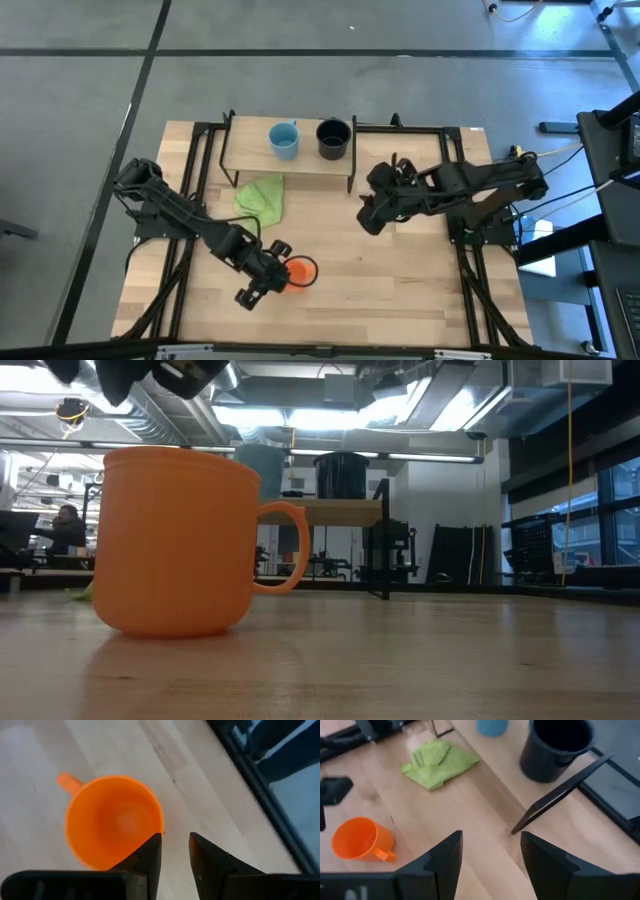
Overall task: Stack small to large cups/mugs on shelf
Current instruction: Put the orange mug on the shelf
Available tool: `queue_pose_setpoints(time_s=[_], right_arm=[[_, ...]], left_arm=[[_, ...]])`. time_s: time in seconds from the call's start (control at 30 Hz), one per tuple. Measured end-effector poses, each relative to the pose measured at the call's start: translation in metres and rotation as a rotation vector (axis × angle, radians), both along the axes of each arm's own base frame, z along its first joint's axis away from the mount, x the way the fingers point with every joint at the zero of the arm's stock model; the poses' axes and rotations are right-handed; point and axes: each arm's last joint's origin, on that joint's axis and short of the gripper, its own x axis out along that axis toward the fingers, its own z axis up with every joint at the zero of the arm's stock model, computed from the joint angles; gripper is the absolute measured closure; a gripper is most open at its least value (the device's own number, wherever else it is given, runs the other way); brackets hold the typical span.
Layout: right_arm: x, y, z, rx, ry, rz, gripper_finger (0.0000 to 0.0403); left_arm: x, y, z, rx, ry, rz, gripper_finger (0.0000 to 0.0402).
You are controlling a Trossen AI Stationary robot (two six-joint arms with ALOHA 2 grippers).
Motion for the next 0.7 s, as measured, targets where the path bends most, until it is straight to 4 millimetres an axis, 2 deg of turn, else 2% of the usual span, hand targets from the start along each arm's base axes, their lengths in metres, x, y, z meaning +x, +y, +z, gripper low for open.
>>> queue_pose_setpoints(time_s=[0.23, 0.53, 0.7], right_arm=[[-0.018, -0.006, 0.014, -0.018, -0.058, -0.049, 0.0201], [-0.022, -0.008, 0.014, -0.016, -0.046, -0.069, 0.0201], [-0.022, -0.009, 0.014, -0.025, -0.039, -0.073, 0.0201]], left_arm=[[0.002, -0.016, -0.024, 0.09, 0.042, -0.093, 0.0307], [0.009, -0.006, -0.022, 0.122, 0.002, -0.033, 0.0307], [0.01, -0.007, -0.021, 0.096, 0.0, -0.042, 0.0307]])
